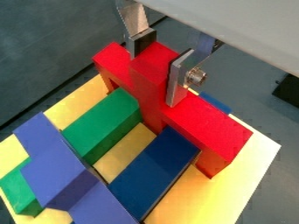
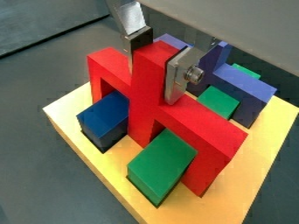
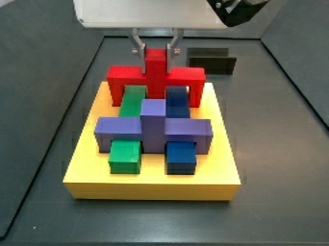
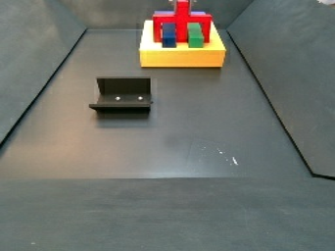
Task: Pick up the red object. Move up. Place the red object on the fixture. Regrasp the red object. Move to above the board. Insert the red object.
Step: Insert the red object.
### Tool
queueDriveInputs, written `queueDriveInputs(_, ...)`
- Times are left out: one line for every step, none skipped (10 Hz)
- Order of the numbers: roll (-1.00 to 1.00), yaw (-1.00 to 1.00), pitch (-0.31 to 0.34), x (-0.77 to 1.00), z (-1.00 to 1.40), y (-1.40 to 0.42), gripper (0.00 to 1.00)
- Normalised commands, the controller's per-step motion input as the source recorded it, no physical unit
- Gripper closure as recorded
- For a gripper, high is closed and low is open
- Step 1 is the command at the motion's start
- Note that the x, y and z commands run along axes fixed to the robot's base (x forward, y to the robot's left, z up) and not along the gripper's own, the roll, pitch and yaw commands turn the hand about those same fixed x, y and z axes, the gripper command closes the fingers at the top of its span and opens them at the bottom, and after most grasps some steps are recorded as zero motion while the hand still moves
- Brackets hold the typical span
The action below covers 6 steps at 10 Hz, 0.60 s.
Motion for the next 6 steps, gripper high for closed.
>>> queueDriveInputs(0.03, 0.00, -0.043, -0.04, -0.49, 0.22, 1.00)
queueDriveInputs(-0.04, 0.00, -0.044, 0.00, -0.66, 0.34, 1.00)
queueDriveInputs(-0.20, -0.04, -0.059, 0.00, -0.75, 0.37, 1.00)
queueDriveInputs(-0.22, -0.02, -0.076, 0.03, -0.70, 0.24, 1.00)
queueDriveInputs(-0.02, 0.00, -0.036, 0.00, -0.42, 0.00, 1.00)
queueDriveInputs(0.00, 0.00, 0.000, 0.00, 0.00, 0.00, 1.00)
